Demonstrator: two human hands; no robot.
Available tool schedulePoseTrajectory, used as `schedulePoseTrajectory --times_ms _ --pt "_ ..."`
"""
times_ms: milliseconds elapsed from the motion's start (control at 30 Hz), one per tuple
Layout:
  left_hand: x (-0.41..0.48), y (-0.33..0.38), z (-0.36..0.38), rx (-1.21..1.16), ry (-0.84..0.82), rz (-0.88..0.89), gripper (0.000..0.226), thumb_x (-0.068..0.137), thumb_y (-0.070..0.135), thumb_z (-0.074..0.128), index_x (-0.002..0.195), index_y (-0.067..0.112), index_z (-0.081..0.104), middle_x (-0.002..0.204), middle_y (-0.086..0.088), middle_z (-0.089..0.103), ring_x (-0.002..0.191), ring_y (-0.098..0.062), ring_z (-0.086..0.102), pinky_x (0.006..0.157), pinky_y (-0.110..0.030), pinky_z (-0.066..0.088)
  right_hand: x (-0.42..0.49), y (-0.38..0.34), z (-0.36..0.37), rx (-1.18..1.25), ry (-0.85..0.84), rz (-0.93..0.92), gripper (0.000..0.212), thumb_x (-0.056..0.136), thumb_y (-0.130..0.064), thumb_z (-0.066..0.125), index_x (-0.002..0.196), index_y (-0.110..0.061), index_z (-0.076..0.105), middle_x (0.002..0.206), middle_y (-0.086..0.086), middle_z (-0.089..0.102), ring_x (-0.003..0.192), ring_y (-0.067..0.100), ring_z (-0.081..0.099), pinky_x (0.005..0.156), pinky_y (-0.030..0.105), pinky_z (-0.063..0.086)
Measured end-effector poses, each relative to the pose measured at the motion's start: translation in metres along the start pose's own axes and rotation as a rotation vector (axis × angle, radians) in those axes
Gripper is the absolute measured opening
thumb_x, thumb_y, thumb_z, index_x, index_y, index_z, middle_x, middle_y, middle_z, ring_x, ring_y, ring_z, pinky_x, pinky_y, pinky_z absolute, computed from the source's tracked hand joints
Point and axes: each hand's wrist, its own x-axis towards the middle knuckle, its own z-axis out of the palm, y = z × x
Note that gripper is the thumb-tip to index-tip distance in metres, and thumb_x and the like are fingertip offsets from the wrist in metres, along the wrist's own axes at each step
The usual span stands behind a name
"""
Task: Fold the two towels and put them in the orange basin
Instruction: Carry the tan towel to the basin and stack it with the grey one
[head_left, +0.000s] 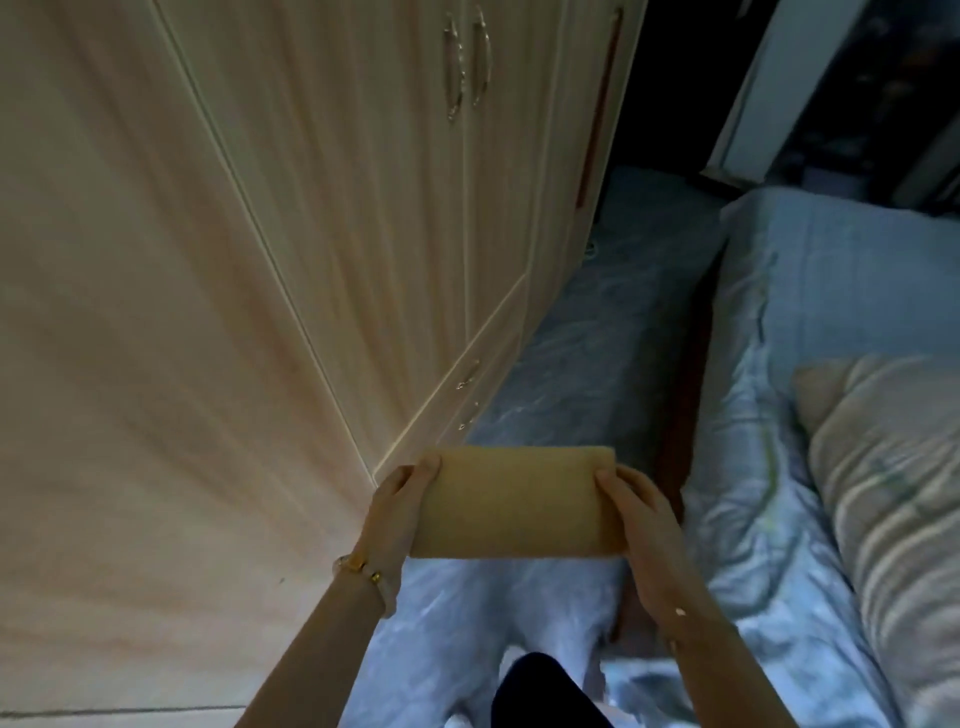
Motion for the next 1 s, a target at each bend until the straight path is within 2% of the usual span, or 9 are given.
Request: schedulePoseTrajectory --times_ms 67,233,433,567,667,733,800,900,1000 --pt "0.022 0.012 0.013 0.019 -0.039 0.004 0.036 0.087 0.052 0.052 0.104 0.022 0.062 0.116 -0.005 0.060 0.109 -0.024 0.054 0.100 -0.042 0.040 0.019 -0.002 -0.002 -0.001 0.056 0.015 0.030 0.091 -0.032 0.055 0.118 -0.019 0.059 0.110 0.004 0.062 0.097 0.016 0.057 0.083 0.032 0.044" --pt "0.085 0.046 0.058 0.063 -0.105 0.020 0.024 0.087 0.050 0.053 0.091 0.028 0.061 0.106 0.003 0.061 0.102 -0.015 0.054 0.088 -0.031 0.037 0.085 -0.010 -0.013 0.062 0.143 0.061 0.025 0.088 -0.034 0.060 0.112 -0.026 0.063 0.112 0.004 0.064 0.102 0.019 0.058 0.079 0.032 0.045" --pt "0.175 0.096 0.126 0.091 -0.185 0.022 0.039 0.083 0.056 0.056 0.109 0.027 0.062 0.119 0.003 0.060 0.113 -0.015 0.052 0.099 -0.034 0.038 0.195 -0.049 -0.038 0.068 0.175 0.066 0.022 0.088 -0.032 0.060 0.109 -0.026 0.062 0.108 -0.001 0.064 0.102 0.019 0.059 0.088 0.045 0.051" --pt "0.230 0.139 0.173 0.105 -0.157 0.012 0.039 0.085 0.053 0.055 0.110 0.024 0.062 0.118 0.002 0.060 0.111 -0.016 0.053 0.095 -0.032 0.039 0.264 -0.084 -0.049 0.103 0.152 0.061 0.022 0.089 -0.030 0.059 0.110 -0.025 0.061 0.107 -0.002 0.062 0.098 0.016 0.058 0.070 0.033 0.048" --pt "0.267 0.167 0.207 0.085 -0.170 -0.020 0.026 0.085 0.050 0.055 0.097 0.028 0.062 0.116 0.001 0.061 0.108 -0.016 0.054 0.091 -0.032 0.039 0.315 -0.107 -0.058 0.096 0.177 0.049 0.019 0.089 -0.030 0.060 0.106 -0.025 0.062 0.106 -0.001 0.063 0.095 0.015 0.058 0.077 0.035 0.046" --pt "0.289 0.177 0.226 0.077 -0.175 -0.051 0.024 0.084 0.053 0.056 0.096 0.033 0.061 0.124 0.000 0.057 0.114 -0.019 0.051 0.096 -0.036 0.038 0.343 -0.119 -0.065 0.081 0.198 0.053 0.021 0.089 -0.030 0.060 0.108 -0.023 0.062 0.105 -0.002 0.062 0.094 0.012 0.057 0.083 0.037 0.046" --pt "0.311 0.186 0.244 0.082 -0.190 -0.088 0.041 0.077 0.062 0.058 0.107 0.034 0.060 0.132 -0.001 0.053 0.122 -0.022 0.047 0.105 -0.044 0.033 0.367 -0.127 -0.072 0.078 0.213 0.053 0.022 0.089 -0.030 0.059 0.110 -0.023 0.060 0.103 -0.005 0.060 0.093 0.010 0.055 0.087 0.039 0.046" --pt "0.345 0.199 0.273 0.093 -0.206 -0.117 0.066 0.068 0.069 0.060 0.121 0.031 0.055 0.138 -0.003 0.048 0.125 -0.025 0.044 0.108 -0.051 0.031 0.402 -0.136 -0.081 0.079 0.253 0.065 0.019 0.089 -0.031 0.059 0.108 -0.026 0.061 0.104 -0.008 0.059 0.096 0.010 0.055 0.089 0.041 0.048" --pt "0.384 0.216 0.306 0.122 -0.225 -0.158 0.090 0.058 0.075 0.062 0.133 0.028 0.047 0.141 -0.003 0.045 0.127 -0.025 0.043 0.108 -0.052 0.030 0.441 -0.145 -0.090 0.114 0.303 0.067 0.015 0.089 -0.029 0.059 0.104 -0.028 0.060 0.104 -0.008 0.059 0.094 0.009 0.055 0.079 0.035 0.048"
